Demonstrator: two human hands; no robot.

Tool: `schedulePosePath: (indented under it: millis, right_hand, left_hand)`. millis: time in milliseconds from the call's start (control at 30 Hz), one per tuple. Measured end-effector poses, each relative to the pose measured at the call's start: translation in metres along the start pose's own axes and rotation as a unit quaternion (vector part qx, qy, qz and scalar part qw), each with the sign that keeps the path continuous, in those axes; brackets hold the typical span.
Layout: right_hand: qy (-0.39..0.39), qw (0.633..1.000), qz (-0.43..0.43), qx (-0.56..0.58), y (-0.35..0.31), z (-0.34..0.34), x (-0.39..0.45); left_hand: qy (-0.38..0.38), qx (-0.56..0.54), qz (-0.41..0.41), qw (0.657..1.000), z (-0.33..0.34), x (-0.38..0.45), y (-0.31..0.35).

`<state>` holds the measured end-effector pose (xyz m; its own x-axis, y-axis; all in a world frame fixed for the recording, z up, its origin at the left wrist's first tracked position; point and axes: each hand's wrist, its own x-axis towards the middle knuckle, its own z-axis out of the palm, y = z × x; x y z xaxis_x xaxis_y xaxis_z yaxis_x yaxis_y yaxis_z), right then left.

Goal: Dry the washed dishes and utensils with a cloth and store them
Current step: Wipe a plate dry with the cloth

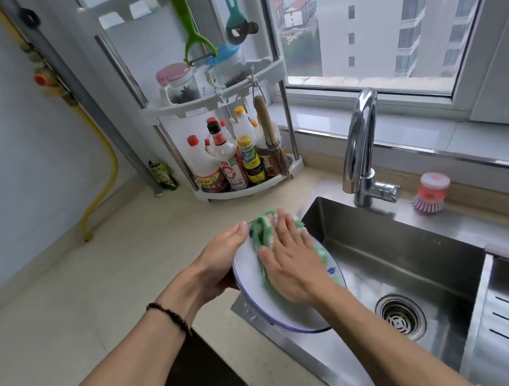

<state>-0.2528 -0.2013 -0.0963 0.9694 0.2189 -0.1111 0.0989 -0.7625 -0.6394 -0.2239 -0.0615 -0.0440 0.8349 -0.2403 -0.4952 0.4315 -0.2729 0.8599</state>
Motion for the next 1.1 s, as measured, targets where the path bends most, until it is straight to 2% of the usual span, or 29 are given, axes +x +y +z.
schedulePosePath:
  millis: [100,167,233,300,367,467,600,700,800,900,967,1100]
  right_hand:
    - [-0.035,0.996,-0.077,0.04,-0.01,-0.003,-0.007]
    - [-0.061,0.992,-0.114,0.012,-0.001,-0.009,-0.009]
    - [-0.054,0.996,-0.075,-0.02,0.008,-0.014,0.0]
    - [-0.04,0.998,-0.047,0.02,-0.001,-0.014,0.002]
    - [-0.067,0.992,-0.09,0.063,-0.014,-0.014,-0.008]
    - [-0.131,0.979,-0.144,0.067,-0.009,-0.019,-0.021]
    - [-0.102,0.991,-0.071,0.046,-0.013,-0.026,-0.004]
    - [-0.134,0.981,-0.129,0.053,-0.021,-0.029,-0.023]
    - [-0.171,0.971,-0.148,0.078,-0.016,-0.036,-0.029]
    - [-0.103,0.987,-0.091,0.082,-0.028,-0.036,-0.008]
    - [-0.095,0.986,-0.1,0.093,-0.031,-0.031,-0.012]
    - [-0.16,0.962,-0.162,0.152,-0.016,-0.037,-0.039]
  left_hand:
    - [-0.012,-0.029,-0.005,0.999,-0.003,0.006,0.0]
    - [-0.025,-0.041,-0.011,0.999,-0.007,0.008,-0.001]
    - [-0.024,-0.03,0.0,0.999,-0.006,0.009,-0.002]
    - [-0.007,-0.02,0.017,1.0,-0.003,0.011,0.001]
    - [0.004,-0.033,0.024,0.999,-0.006,0.014,0.002]
    - [-0.002,-0.03,0.018,0.999,-0.017,0.015,0.003]
    - [0.017,-0.008,0.038,0.999,-0.004,0.013,0.005]
    - [0.056,-0.056,0.044,0.996,-0.008,0.015,0.006]
    - [0.056,-0.033,0.048,0.997,-0.012,0.016,0.007]
    - [0.076,-0.003,0.079,0.994,0.002,0.017,0.013]
    - [0.093,-0.018,0.094,0.991,0.002,0.018,0.016]
    - [0.117,0.025,0.114,0.986,-0.005,0.014,0.015]
